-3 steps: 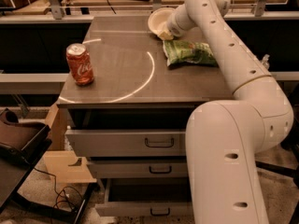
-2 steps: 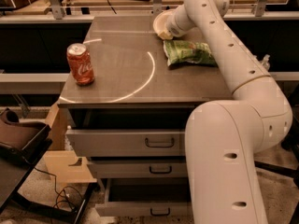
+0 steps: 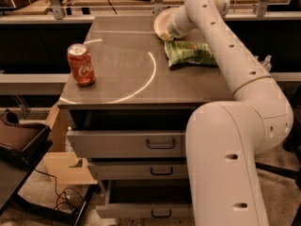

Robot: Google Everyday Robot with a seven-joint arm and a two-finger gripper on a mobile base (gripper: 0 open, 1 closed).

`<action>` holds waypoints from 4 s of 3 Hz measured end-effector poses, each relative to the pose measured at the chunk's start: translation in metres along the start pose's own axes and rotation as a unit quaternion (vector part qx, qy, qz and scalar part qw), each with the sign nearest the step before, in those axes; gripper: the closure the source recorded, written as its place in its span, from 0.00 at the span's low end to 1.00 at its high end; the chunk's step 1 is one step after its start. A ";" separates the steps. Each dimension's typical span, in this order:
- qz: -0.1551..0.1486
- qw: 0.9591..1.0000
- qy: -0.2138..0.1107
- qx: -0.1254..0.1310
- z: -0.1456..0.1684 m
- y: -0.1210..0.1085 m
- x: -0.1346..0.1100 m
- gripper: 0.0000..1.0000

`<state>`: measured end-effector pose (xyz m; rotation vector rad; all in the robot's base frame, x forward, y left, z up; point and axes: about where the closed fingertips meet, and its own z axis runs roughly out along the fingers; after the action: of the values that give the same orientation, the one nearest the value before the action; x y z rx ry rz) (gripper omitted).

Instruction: Move paper bowl near coke can

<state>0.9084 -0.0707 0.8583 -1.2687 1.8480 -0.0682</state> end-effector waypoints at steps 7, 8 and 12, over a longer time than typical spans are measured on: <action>-0.052 0.997 0.005 0.061 -0.176 -0.069 -0.036 1.00; -0.047 0.997 -0.048 0.048 -0.217 -0.064 -0.048 1.00; -0.056 0.985 -0.165 -0.013 -0.283 0.034 -0.089 1.00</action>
Offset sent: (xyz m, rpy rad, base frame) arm 0.0141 -0.0374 0.0945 -0.1922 -0.0567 -0.0203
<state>0.7022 -0.0989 1.0728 -1.3153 1.4980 0.1004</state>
